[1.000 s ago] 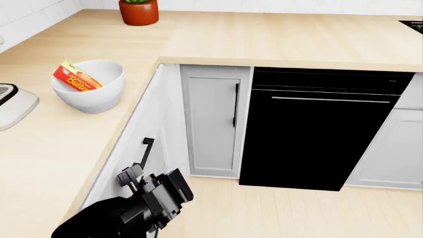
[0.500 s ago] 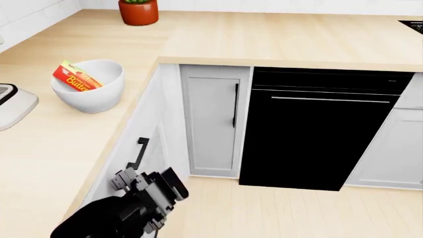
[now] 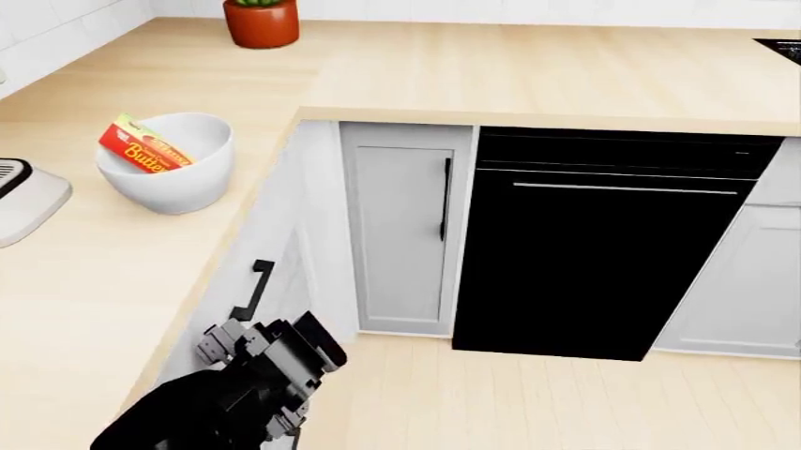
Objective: Place the bar in the bowl and close the drawer.
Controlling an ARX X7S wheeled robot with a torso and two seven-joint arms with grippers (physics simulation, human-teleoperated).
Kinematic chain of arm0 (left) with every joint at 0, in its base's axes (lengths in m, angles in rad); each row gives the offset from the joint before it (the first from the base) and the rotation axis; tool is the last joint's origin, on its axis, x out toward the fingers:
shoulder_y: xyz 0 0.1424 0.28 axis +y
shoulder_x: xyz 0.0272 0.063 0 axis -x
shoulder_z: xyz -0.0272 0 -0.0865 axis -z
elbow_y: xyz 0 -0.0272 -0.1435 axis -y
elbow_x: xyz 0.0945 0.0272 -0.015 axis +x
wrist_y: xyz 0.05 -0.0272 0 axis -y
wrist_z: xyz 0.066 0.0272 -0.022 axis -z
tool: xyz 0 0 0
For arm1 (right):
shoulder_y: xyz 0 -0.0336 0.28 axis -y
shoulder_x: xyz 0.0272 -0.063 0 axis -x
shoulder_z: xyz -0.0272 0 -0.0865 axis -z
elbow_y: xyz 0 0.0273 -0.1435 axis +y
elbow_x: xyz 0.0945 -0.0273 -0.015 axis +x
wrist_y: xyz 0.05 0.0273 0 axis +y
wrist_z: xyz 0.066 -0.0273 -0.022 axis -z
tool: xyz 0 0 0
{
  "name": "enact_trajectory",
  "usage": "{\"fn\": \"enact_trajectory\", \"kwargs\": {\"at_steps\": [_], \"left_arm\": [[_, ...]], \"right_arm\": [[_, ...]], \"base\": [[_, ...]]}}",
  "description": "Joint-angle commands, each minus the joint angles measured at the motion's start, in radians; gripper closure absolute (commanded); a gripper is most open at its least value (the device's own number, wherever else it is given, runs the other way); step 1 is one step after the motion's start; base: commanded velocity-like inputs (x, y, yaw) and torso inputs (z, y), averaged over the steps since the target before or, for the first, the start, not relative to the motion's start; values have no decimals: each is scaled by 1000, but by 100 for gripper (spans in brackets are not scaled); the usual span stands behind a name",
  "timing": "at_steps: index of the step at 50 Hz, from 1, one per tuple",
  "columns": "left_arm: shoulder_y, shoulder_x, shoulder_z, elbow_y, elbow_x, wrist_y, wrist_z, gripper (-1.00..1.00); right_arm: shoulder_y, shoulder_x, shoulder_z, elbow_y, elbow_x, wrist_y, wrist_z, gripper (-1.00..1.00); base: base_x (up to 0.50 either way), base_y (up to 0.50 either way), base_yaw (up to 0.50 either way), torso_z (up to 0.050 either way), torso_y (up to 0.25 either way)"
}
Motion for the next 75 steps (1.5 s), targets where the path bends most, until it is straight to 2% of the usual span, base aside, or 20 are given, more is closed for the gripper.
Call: {"fn": "enact_trajectory", "kwargs": {"at_steps": [1, 23, 33, 58, 64, 75], "left_arm": [[3, 0, -13, -63, 15, -13, -50, -100], [7, 0, -55, -89, 92, -11, -60, -100], [17, 0, -199, -90, 257, -36, -47, -100], [25, -1, -477, -91, 577, -75, -6, -100], [24, -2, -536, -91, 635, -98, -29, -100], [28, -2, -558, -91, 660, -130, -72, -100]], "right_arm": [[-5, -1, 6, 0, -2, 1, -1, -100], [-24, 2, 15, -21, -6, -23, -6, -100], [-24, -1, 18, -18, -9, -21, -3, -100], [-32, -4, 26, -17, -12, -21, -1, -100], [-34, -3, 28, -23, -15, -27, 0, -100], [-45, -1, 33, -33, -16, -39, -4, -100]], "base": [[0, 0, 0, 0, 0], [0, 0, 0, 0, 0], [0, 0, 0, 0, 0], [0, 0, 0, 0, 1], [0, 0, 0, 0, 0], [0, 0, 0, 0, 1]]}}
